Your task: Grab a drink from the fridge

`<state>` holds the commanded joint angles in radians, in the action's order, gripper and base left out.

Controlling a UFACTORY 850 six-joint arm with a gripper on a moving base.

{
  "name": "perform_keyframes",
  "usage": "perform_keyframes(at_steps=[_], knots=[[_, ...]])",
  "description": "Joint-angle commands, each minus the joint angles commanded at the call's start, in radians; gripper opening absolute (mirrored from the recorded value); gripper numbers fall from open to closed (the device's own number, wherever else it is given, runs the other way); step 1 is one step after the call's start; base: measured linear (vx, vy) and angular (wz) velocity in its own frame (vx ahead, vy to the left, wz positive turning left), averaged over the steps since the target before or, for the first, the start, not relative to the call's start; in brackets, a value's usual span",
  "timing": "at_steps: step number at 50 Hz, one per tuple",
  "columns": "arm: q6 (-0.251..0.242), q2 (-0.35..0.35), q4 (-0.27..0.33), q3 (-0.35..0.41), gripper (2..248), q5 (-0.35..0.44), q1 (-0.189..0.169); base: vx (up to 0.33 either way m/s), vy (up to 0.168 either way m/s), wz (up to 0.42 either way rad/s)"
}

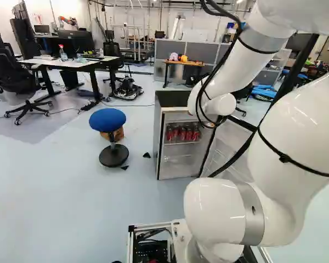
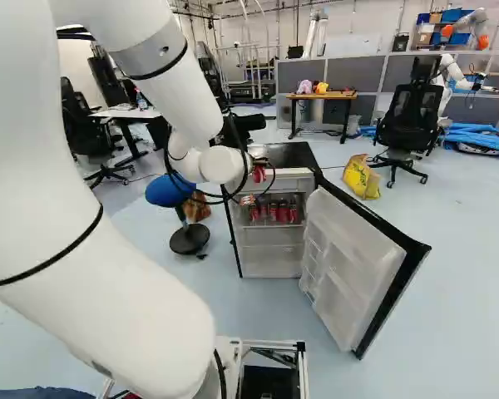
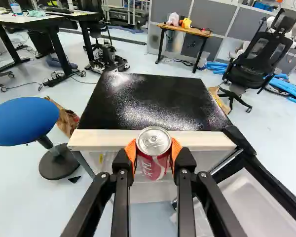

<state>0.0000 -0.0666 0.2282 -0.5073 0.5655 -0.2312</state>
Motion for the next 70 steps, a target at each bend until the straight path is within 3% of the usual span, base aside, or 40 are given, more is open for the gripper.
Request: perform_keyframes(at_steps=[38, 56, 70], knots=[[0.0, -0.008, -0.027, -0.084, 92, -0.136, 0.028, 0.0, 0.0, 0.0], [0.0, 0.017, -0.039, -0.151, 92, -0.196, 0.054, 0.0, 0.0, 0.0], [0.0, 0.077, -0.052, -0.211, 92, -0.228, 0.077, 0.0, 0.0, 0.0]])
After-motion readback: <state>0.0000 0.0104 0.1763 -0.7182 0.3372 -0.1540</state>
